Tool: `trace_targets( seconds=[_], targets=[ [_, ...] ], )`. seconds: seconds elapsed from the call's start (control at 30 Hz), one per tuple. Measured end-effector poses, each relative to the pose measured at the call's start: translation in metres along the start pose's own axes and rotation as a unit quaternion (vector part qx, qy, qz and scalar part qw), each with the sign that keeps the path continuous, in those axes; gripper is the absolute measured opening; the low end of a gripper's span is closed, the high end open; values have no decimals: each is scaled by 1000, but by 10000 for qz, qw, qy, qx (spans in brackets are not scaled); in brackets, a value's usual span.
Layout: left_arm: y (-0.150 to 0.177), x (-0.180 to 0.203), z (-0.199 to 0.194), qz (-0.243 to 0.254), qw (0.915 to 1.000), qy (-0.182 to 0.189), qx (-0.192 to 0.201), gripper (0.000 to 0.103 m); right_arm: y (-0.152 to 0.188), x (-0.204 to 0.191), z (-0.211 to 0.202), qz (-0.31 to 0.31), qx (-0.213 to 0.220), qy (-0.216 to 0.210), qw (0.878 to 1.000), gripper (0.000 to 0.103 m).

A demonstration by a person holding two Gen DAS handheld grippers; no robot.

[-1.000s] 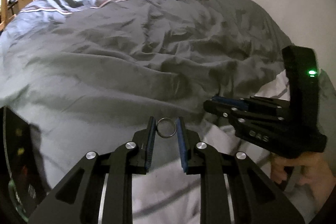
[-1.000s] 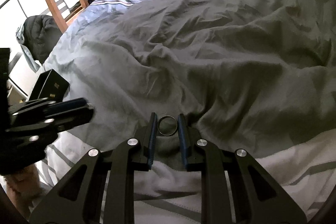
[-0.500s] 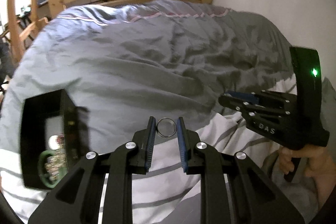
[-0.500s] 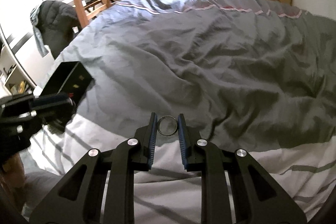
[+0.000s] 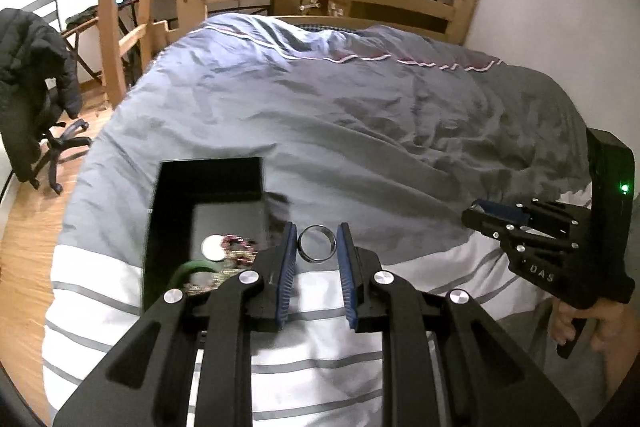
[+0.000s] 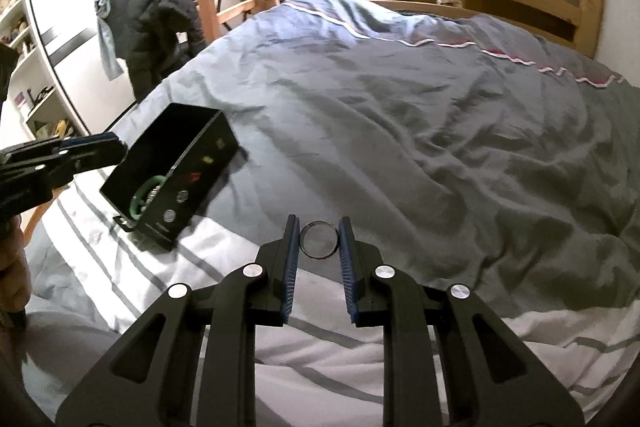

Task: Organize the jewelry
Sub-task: 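Lift the rings in both grippers and carry them over the black box, then lower the rings into the box and open both grippers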

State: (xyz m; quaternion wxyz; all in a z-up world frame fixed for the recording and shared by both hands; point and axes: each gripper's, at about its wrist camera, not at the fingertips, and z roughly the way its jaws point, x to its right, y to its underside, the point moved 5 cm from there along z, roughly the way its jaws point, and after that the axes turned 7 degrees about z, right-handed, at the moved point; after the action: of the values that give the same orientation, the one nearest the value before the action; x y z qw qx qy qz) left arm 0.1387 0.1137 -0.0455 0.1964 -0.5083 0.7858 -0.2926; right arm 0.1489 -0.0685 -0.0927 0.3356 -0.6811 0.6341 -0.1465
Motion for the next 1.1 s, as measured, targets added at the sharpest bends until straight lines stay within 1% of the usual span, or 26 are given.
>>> trace_targets(
  seconds=[0.13,0.37,0.5,0.67,0.83,1.1],
  targets=[
    [9,-25,1,-46,9998,-170,-102,20,-5,-30,9,-208,-16,-169,9996,20],
    [27,-65,6,-319,9986,-368,-204,20,-19,-88,35,-510,-17,-533,9973,20],
    [35,-82,16,-540,9976,-344,-266,20,-20,-116,52,-703,-40,-687,9951,20],
    [45,-96,31,-626,9963,-429,-407,20,-13,-147,69,-967,-76,-936,9909,20],
    [48,-101,37,-684,9957,-454,-437,20,-8,-158,79,-1084,-114,-1023,9888,20],
    [55,-106,43,-821,9942,-428,-552,20,-4,-164,86,-1152,-210,-1155,9864,20]
  ],
)
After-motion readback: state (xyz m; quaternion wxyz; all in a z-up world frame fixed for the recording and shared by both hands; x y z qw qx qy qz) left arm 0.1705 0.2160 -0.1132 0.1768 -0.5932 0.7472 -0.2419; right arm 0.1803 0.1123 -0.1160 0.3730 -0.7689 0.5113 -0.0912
